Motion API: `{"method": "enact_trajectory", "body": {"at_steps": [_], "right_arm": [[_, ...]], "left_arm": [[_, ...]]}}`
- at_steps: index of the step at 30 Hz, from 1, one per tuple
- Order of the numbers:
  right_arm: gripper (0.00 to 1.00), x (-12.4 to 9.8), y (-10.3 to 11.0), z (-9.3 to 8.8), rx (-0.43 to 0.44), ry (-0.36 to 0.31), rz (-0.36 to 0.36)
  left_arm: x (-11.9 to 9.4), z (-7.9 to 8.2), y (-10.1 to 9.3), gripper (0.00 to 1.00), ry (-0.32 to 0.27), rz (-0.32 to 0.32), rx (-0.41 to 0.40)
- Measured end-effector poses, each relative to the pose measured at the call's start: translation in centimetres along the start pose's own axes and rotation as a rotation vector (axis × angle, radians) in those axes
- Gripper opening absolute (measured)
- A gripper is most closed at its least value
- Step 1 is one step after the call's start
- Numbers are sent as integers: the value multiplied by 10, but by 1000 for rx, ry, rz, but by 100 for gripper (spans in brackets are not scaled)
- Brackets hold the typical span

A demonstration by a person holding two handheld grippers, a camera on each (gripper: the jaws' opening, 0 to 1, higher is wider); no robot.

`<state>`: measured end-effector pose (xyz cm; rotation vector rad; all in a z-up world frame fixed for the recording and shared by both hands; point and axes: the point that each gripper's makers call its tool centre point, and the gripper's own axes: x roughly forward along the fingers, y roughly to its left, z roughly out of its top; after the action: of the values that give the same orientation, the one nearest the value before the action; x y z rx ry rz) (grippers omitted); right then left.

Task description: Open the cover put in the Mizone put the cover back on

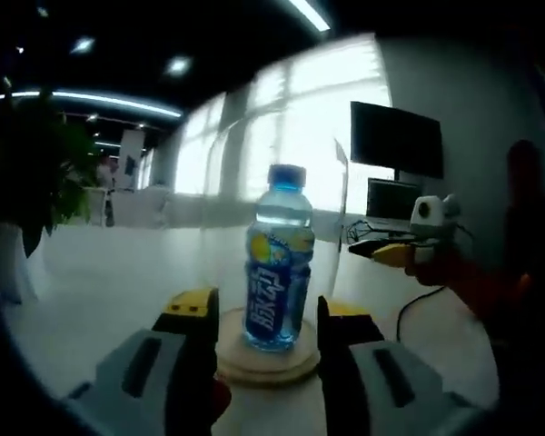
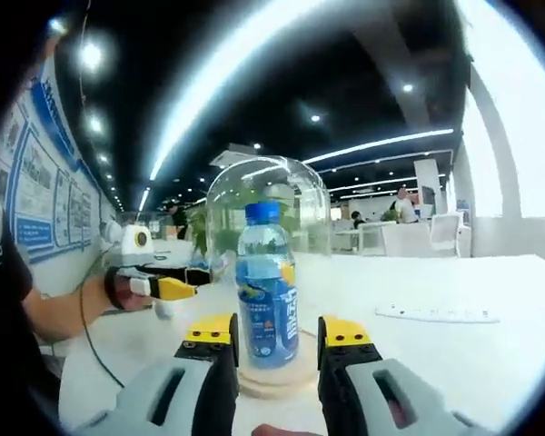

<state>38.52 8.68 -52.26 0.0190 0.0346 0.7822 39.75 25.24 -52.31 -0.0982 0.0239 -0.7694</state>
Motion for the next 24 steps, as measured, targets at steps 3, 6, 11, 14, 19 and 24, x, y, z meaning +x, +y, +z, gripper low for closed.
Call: {"method": "enact_trajectory", "body": {"at_steps": [3, 6, 11, 14, 19, 24], "right_arm": [[26, -4, -1, -5, 17, -12, -15], [25, -7, -1, -8, 64, -45, -16], [21, -9, -9, -14, 80, -54, -61], [18, -11, -9, -10, 101, -78, -65], [17, -14, -9, -9, 70, -79, -73], [17, -17, -6, -11, 6, -55, -62]], "left_arm": [[-4, -7, 0, 33, 3, 12, -5], [-4, -16, 4, 32, -1, 33, -30], [-3, -20, 11, 29, 9, 90, -28], [-5, -20, 5, 29, 0, 81, -21], [-3, -23, 4, 28, 18, 86, -8], [-4, -24, -4, 28, 29, 81, 17]]}}
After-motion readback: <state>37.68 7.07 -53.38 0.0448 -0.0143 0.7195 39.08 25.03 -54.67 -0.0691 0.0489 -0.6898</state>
